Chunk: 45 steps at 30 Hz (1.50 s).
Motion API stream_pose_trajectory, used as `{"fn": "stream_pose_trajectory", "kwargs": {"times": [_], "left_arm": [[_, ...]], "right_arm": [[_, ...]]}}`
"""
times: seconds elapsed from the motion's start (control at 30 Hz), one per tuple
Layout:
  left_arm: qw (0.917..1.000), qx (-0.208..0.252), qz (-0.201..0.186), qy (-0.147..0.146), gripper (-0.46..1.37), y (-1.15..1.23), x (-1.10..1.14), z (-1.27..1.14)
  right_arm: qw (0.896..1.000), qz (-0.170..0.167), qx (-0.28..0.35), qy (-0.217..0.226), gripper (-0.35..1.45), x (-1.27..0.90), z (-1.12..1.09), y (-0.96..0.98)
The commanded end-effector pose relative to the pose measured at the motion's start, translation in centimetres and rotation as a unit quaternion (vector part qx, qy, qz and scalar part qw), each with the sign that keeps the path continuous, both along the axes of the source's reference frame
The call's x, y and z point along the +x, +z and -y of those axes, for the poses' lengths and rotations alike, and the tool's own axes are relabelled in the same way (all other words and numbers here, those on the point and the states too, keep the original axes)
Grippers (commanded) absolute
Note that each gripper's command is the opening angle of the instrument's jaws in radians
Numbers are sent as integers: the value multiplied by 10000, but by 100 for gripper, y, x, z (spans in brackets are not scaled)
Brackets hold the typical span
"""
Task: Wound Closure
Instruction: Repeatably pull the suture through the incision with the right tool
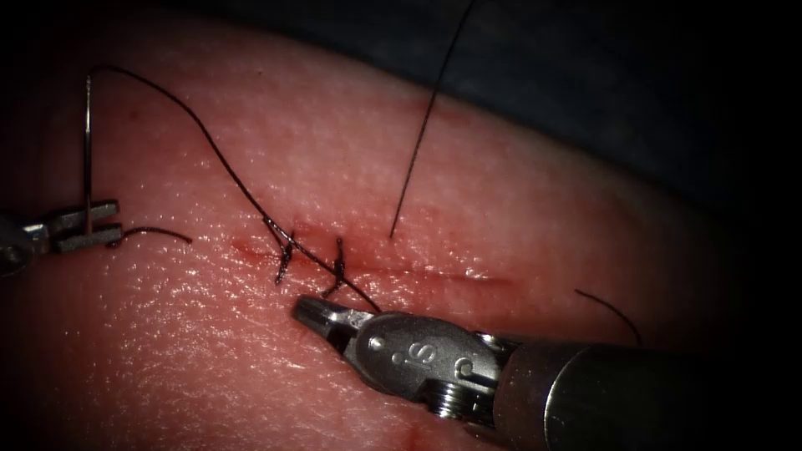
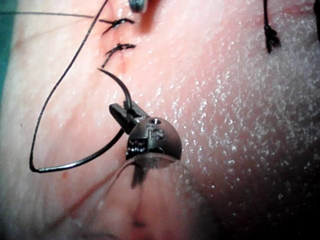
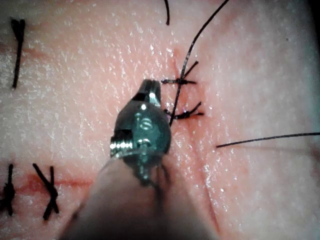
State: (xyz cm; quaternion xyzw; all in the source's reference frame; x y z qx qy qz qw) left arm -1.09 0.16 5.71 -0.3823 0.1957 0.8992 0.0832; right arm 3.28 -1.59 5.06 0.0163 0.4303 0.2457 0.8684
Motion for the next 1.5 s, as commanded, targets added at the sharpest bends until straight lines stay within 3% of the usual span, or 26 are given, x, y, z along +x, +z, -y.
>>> {"fn": "stream_pose_trajectory", "kwargs": {"times": [0.03, 0.3, 0.4, 0.57, 0.8, 0.97, 1.17, 1.23, 1.27, 1.3, 1.33, 1.4, 1.5], "left_arm": [[10000, 8, 5, 8, -35, 0, 0, 0], [10000, 4, 17, 3, -35, -1, 1, -1], [10000, -4, 24, -7, -35, -1, 0, -1], [10000, -11, 31, -17, -35, -3, 0, -1], [10000, -14, 42, -23, -35, -6, 1, 1], [9999, -33, 141, -24, -35, -15, -2, 3], [9998, -26, 206, -14, -35, -23, -6, 3], [9998, -27, 206, -14, -35, -23, -6, 3], [9998, -26, 217, -5, -35, -24, -6, 4], [9998, -25, 218, -4, -35, -24, -7, 4], [9998, -25, 218, -4, -35, -25, -7, 5], [9997, -23, 230, 6, -35, -26, -7, 6], [9997, -26, 251, 6, -35, -29, -8, 7]], "right_arm": [[10000, 7, -10, 13, -35, 0, 0, 0], [10000, -33, 23, -50, -35, 1, 13, -17], [9999, -61, 17, -106, -27, -1, 20, -27], [9998, -120, 96, -117, -32, -9, 27, -35], [9993, -254, 232, -148, -35, -47, 28, -37], [9984, -505, 237, -14, -35, -83, 20, -30], [9973, -727, 107, 30, -35, -105, 7, -17], [9969, -770, 133, 8, -6, -107, 4, -12], [9967, -797, 130, -18, 30, -107, 1, -7], [9966, -810, 130, -31, 52, -107, 0, -5], [9965, -827, 127, -47, 84, -106, -1, -2], [9960, -881, 128, -101, 111, -103, -4, 3], [9954, -932, 127, -155, 117, -99, -6, 6]]}}
